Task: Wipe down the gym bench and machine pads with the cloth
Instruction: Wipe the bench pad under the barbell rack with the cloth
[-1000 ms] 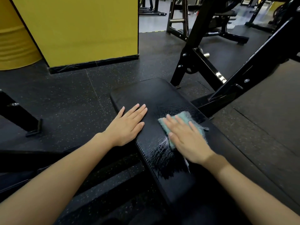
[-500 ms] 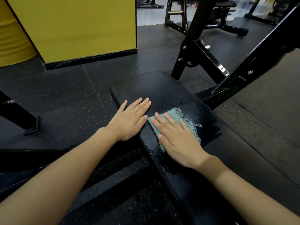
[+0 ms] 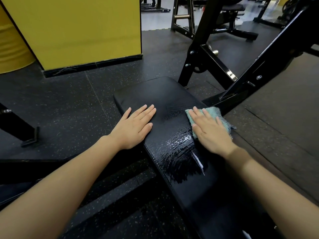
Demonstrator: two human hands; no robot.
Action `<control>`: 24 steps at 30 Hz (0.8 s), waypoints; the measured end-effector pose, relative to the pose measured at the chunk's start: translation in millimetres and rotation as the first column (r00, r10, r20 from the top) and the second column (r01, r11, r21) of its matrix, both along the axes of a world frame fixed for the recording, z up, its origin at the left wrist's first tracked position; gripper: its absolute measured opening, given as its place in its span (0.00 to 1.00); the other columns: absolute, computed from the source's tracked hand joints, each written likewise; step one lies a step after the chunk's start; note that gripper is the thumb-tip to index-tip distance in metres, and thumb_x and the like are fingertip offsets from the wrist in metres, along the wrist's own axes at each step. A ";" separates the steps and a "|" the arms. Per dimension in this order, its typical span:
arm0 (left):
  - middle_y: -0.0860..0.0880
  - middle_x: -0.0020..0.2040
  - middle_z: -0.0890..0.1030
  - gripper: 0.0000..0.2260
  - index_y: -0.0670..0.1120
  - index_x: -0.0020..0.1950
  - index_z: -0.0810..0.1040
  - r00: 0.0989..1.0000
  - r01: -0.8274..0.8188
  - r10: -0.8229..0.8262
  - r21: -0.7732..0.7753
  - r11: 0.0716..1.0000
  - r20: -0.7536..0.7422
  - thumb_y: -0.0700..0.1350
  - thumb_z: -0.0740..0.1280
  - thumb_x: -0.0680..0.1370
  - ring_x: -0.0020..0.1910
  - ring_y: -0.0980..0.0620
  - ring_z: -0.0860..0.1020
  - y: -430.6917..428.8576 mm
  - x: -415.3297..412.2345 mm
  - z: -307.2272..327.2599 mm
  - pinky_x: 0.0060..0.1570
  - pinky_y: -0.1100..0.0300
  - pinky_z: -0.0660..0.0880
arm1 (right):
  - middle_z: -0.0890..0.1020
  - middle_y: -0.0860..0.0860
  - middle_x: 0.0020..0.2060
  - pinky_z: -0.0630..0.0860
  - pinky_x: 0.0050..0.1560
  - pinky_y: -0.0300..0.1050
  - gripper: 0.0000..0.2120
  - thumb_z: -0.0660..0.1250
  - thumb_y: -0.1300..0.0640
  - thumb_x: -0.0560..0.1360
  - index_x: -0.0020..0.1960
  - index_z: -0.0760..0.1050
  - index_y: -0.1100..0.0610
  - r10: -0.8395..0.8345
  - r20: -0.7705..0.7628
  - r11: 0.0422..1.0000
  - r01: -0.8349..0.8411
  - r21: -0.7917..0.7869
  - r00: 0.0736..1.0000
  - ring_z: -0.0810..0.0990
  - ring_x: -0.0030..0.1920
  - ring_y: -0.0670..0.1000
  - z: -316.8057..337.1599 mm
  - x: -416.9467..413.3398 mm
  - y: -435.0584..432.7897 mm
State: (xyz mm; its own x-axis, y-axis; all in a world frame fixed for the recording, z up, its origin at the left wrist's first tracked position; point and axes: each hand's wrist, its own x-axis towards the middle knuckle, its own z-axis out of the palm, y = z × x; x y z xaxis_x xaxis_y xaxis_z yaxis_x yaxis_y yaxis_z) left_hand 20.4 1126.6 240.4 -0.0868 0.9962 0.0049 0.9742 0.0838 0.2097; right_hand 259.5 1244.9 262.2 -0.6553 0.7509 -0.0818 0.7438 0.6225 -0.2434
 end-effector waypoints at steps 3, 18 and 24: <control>0.62 0.80 0.43 0.37 0.55 0.81 0.44 1.000 -0.001 0.001 -0.006 1.000 0.005 0.63 0.30 0.72 0.79 0.61 0.40 -0.3 -0.1 -1.3 0.75 0.52 0.35 | 0.43 0.39 0.79 0.38 0.76 0.51 0.25 0.41 0.47 0.84 0.80 0.43 0.42 0.136 0.016 0.991 -0.136 -0.010 0.991 0.40 0.79 0.45 3.4 -7.8 -30.3; 0.61 0.79 0.38 0.36 0.54 0.81 0.40 0.999 -0.041 0.042 -0.071 0.997 0.017 0.62 0.30 0.73 0.78 0.59 0.35 -2.6 10.6 6.7 0.75 0.50 0.34 | 0.44 0.39 0.79 0.38 0.77 0.50 0.24 0.44 0.48 0.85 0.80 0.44 0.43 0.087 0.002 0.995 -0.087 -0.044 0.996 0.40 0.79 0.43 5.3 14.8 0.1; 0.58 0.80 0.38 0.37 0.52 0.81 0.40 1.000 -0.022 0.022 -0.093 0.995 0.004 0.63 0.29 0.73 0.78 0.58 0.34 1.3 27.9 11.8 0.73 0.52 0.31 | 0.42 0.40 0.79 0.35 0.76 0.53 0.29 0.33 0.45 0.79 0.80 0.40 0.42 0.138 0.013 0.990 -0.137 -0.043 0.990 0.38 0.79 0.46 4.2 -8.5 -48.8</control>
State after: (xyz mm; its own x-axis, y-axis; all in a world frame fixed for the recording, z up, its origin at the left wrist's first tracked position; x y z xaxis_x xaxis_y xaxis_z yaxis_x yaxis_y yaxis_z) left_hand 48.2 1127.9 252.3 -0.1083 0.9902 -0.0877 0.9708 0.1243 0.2053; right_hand 250.9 1196.1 266.4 -0.7506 0.6493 -0.1226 0.6556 0.7087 -0.2605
